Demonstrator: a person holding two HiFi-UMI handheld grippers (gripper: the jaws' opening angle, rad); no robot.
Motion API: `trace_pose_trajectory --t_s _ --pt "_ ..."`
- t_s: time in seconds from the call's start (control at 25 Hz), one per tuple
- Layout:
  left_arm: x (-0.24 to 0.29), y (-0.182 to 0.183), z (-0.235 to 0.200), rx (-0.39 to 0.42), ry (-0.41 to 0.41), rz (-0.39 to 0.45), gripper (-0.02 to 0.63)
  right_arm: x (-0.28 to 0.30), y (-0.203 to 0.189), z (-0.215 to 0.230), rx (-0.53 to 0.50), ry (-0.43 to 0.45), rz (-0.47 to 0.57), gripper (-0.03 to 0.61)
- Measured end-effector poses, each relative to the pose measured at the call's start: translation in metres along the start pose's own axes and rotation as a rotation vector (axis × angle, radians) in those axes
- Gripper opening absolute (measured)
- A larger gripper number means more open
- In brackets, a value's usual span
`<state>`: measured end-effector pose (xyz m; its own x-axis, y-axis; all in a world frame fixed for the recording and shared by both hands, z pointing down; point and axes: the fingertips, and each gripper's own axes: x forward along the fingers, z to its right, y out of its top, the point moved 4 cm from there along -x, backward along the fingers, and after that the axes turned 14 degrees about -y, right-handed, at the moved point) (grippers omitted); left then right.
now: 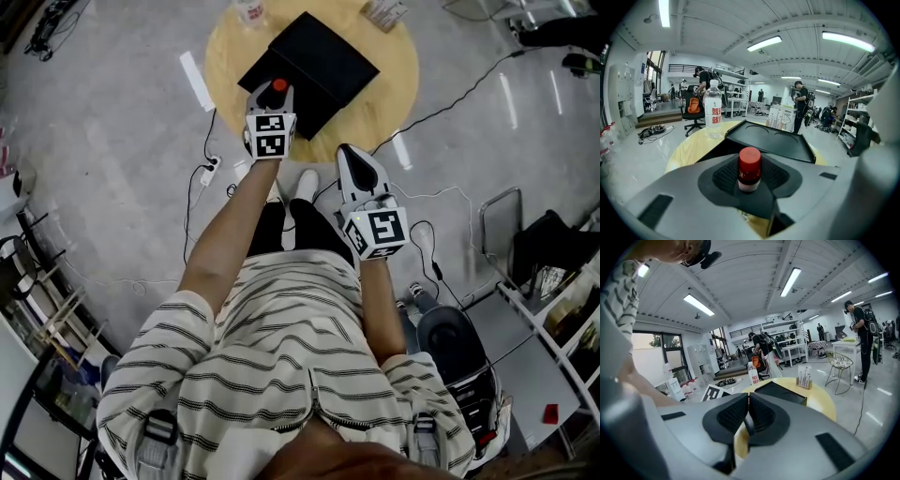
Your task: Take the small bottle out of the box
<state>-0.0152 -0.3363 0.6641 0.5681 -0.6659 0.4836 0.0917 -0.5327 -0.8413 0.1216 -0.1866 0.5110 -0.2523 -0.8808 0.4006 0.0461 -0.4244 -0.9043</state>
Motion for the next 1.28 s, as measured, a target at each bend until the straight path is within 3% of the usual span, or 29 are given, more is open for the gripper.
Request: trace_pose_trajectory --t_s 0.6,1.28 --pt "-0.02 0.011 0.011 0.05 -0.013 0.008 0.15 -0.004 -0.005 -0.008 -0.039 -0.018 0.005 0.011" --pt "-0.083 0.046 0.043 0.097 -0.053 0.105 0.15 -0.017 0.024 -0.03 -0.061 0.005 0.093 0.011"
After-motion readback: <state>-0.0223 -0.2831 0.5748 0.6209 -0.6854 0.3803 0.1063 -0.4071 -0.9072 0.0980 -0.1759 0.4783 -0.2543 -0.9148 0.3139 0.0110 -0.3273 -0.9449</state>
